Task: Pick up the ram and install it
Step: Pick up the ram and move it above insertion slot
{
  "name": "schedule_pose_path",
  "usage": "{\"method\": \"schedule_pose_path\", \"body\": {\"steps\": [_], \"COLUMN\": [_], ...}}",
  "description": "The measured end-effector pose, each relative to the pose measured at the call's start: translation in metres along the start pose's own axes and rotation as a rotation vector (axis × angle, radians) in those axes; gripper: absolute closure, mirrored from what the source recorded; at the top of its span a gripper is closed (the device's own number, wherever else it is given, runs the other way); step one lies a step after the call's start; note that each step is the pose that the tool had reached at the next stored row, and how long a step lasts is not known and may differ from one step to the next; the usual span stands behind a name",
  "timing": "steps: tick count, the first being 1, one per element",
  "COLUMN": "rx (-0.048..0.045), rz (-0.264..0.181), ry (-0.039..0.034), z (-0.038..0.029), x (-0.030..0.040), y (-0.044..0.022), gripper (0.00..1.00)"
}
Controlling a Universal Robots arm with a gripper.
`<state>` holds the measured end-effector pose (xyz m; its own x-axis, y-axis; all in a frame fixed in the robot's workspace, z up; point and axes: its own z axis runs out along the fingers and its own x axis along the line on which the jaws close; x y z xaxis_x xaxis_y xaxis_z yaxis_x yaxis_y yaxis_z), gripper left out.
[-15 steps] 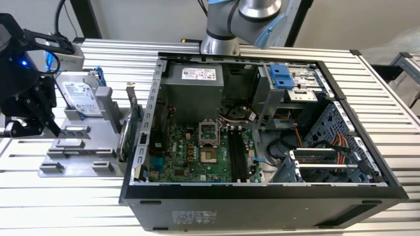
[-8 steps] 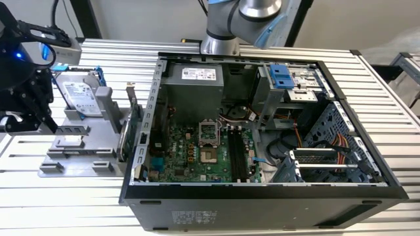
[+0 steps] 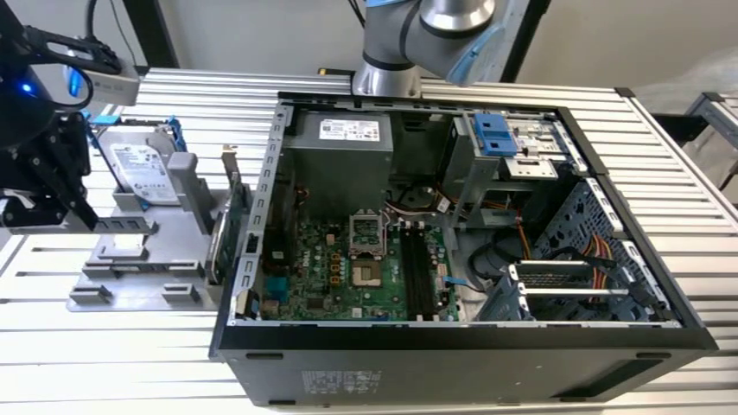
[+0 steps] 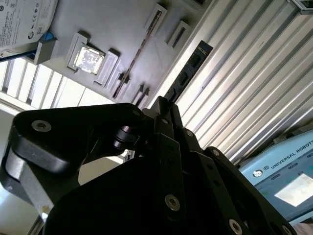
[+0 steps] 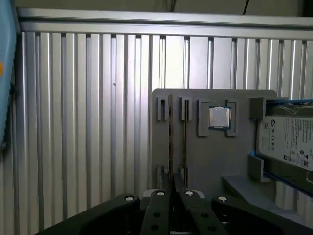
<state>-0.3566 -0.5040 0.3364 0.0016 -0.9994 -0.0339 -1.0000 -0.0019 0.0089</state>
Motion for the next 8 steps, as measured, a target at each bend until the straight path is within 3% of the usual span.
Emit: {"method": "schedule_pose_path", "body": {"steps": [8], "rx": [0.0], "rz": [0.0], "ry": [0.0], "z": [-0.0072], "x": [-0.0002], "y": [0.0001], "gripper": [1.0]}}
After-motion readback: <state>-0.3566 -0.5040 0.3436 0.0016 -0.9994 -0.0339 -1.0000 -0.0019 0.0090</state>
